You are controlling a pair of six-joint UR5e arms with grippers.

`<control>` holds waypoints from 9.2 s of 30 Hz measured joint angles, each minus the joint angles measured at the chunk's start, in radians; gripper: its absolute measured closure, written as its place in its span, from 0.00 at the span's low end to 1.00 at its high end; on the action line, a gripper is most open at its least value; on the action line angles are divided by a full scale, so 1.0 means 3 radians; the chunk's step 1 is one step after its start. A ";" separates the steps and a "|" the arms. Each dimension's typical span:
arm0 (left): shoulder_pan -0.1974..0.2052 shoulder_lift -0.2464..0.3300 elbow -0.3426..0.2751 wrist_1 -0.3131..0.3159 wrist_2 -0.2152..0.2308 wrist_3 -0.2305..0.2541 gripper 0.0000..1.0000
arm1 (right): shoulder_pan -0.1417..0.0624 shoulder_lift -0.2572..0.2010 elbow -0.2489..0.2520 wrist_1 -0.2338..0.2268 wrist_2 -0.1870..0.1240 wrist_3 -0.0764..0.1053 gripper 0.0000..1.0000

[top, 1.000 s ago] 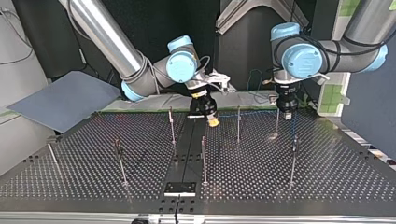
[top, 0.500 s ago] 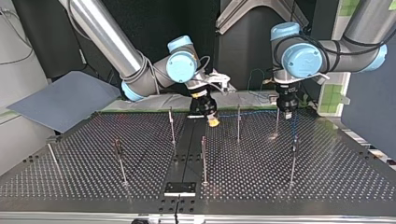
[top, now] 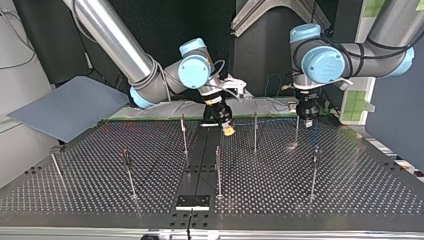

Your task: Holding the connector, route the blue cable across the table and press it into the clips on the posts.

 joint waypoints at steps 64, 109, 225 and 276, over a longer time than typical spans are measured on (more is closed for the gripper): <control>0.0000 0.0000 -0.0003 0.0000 -0.0003 0.0001 0.90 | 0.0000 0.0000 0.0000 0.0000 0.0000 0.0000 1.00; 0.0000 0.0000 -0.0003 0.0000 -0.0003 0.0001 0.90 | 0.0000 0.0000 0.0000 0.0000 0.0000 0.0000 1.00; -0.0156 -0.0193 -0.0108 0.0394 -0.0292 -0.0159 0.97 | 0.0061 -0.0123 -0.0287 0.1035 -0.0029 -0.0089 1.00; -0.0042 -0.1327 -0.0077 0.1536 0.0303 -0.0407 0.93 | -0.0195 0.0284 -0.0166 0.0819 -0.0096 0.0029 1.00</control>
